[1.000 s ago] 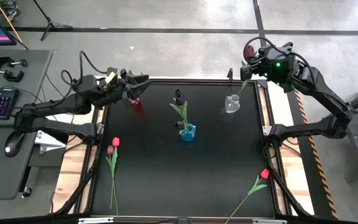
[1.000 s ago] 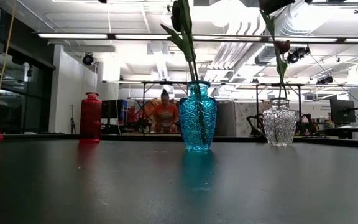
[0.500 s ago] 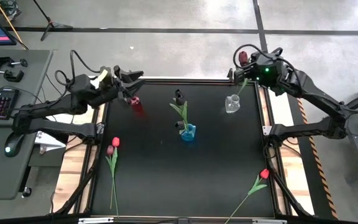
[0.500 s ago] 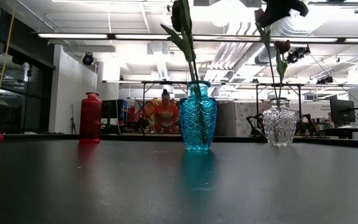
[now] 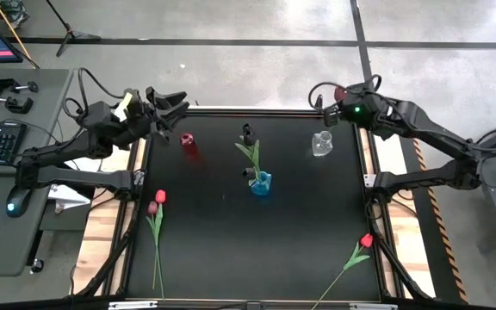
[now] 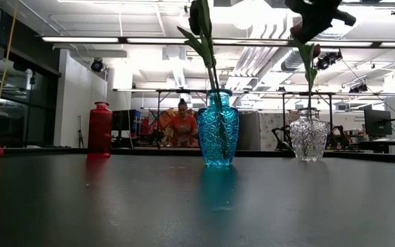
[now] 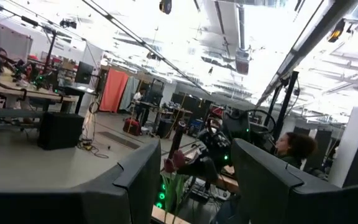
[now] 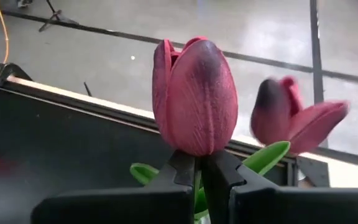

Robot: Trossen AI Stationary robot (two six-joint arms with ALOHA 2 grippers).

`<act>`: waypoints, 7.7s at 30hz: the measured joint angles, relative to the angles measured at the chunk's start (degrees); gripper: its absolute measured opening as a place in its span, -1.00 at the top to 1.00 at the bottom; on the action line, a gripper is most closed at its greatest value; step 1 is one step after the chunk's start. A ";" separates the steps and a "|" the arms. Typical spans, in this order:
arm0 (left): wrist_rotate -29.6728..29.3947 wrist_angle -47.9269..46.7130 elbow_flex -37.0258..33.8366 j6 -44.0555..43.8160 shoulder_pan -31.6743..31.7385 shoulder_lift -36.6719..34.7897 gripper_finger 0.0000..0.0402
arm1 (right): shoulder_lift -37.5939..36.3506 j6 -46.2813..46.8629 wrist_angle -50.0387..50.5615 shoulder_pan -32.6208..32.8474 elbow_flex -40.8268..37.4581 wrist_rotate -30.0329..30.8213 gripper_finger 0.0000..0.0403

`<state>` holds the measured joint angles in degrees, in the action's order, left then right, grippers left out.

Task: Sort flowers into vase by color
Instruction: Put the top red tulip into the transparent flower vase, then put the left pink tulip into the red flower vase

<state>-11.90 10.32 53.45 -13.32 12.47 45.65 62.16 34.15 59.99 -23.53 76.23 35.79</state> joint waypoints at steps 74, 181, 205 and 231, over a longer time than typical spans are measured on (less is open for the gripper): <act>1.62 -71.56 -18.27 -97.33 -45.42 23.93 0.07 | 2.06 23.09 3.32 22.89 2.14 -7.46 -0.22; -28.61 2.85 -12.07 20.27 6.49 -4.96 1.00 | 9.37 -6.11 -36.78 13.49 -0.25 8.33 -0.22; -26.53 2.51 -10.73 28.84 6.27 -8.82 1.00 | 9.37 -5.78 -38.06 8.03 -0.24 5.31 -0.22; -31.30 4.03 -10.71 25.58 6.32 -2.74 1.00 | 9.37 -10.68 -38.06 7.77 -0.23 5.99 -0.22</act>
<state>-43.20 14.36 42.74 12.26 18.79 42.91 71.53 23.46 21.93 -15.76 76.01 41.78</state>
